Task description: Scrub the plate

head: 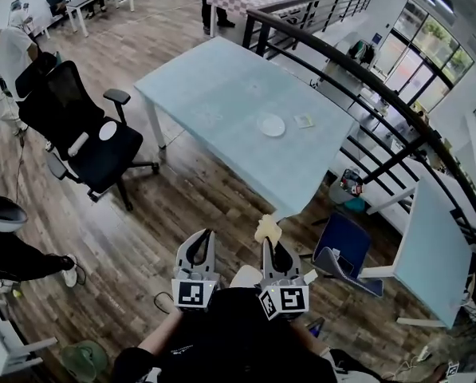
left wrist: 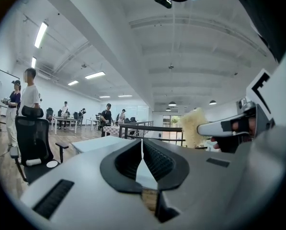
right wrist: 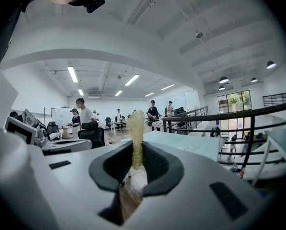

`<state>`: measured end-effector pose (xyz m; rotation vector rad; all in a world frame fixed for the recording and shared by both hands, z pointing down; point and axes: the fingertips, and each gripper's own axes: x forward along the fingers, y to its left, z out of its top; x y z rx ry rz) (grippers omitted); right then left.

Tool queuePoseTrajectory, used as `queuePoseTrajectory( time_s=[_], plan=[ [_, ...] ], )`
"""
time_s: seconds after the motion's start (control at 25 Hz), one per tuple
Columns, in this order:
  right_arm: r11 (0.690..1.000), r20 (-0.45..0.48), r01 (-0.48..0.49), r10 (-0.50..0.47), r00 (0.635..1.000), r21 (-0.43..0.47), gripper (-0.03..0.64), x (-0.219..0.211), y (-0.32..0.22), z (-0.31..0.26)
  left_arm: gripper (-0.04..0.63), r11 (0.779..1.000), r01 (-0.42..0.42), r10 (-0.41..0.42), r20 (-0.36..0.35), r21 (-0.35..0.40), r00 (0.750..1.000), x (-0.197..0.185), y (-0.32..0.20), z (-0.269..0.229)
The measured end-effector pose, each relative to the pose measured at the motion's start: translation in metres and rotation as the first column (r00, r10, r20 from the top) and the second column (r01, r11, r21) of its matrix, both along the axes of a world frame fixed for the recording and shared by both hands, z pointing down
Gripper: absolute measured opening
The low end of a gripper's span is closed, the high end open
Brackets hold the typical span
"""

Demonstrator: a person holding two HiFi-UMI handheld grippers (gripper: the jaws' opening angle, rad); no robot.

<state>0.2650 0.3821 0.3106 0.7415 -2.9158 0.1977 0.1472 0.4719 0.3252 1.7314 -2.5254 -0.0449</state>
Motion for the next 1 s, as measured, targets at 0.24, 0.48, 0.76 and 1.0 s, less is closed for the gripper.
queuePoseTrajectory(
  time_s=[0.24, 0.48, 0.76, 1.0],
  plan=[
    [1.0, -0.013, -0.015, 0.015, 1.0, -0.003, 0.055, -0.019, -0.008, 0.002, 0.021, 0.998, -0.055, 0.055, -0.004, -0.013, 0.998, -0.009, -0.019, 0.007],
    [1.0, -0.026, 0.008, -0.008, 1.0, -0.021, 0.055, -0.045, -0.031, 0.017, 0.021, 0.997, -0.068, 0.068, -0.007, -0.031, 0.998, -0.021, -0.044, 0.021],
    [0.998, -0.032, 0.017, -0.019, 0.999, -0.063, 0.057, -0.091, -0.087, 0.025, 0.021, 0.995, -0.069, 0.067, -0.03, -0.069, 0.997, -0.064, -0.097, 0.029],
    [0.995, -0.062, -0.048, 0.042, 0.997, -0.092, 0.057, -0.118, -0.149, 0.041, 0.021, 0.987, -0.14, 0.137, -0.04, -0.084, 0.99, -0.098, -0.16, 0.034]
  ],
)
